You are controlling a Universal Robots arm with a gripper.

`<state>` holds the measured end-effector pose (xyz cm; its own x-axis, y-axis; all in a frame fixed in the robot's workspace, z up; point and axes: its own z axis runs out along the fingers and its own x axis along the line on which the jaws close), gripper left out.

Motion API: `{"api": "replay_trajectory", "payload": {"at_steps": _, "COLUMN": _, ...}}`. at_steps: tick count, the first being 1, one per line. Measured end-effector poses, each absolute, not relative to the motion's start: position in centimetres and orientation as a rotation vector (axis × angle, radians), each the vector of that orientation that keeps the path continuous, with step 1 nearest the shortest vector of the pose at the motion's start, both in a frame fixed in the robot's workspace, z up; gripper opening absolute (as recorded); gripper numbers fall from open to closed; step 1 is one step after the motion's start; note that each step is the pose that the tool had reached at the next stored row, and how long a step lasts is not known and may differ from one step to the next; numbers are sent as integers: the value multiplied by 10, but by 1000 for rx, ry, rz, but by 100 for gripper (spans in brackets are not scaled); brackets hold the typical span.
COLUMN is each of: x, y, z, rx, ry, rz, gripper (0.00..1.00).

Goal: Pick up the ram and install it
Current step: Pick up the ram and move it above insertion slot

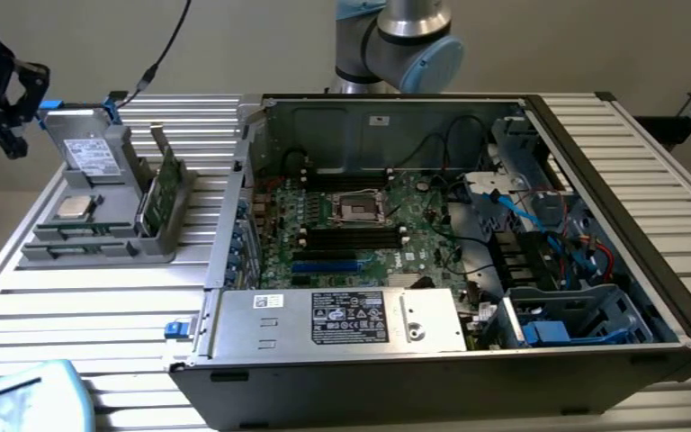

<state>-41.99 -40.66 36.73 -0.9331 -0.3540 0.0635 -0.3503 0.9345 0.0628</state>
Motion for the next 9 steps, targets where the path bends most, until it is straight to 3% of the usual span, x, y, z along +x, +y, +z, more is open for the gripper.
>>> {"api": "replay_trajectory", "payload": {"at_steps": 9, "x": -420, "y": -407, "z": 367, "rx": 793, "ry": -2959, "rz": -68, "gripper": 11}}
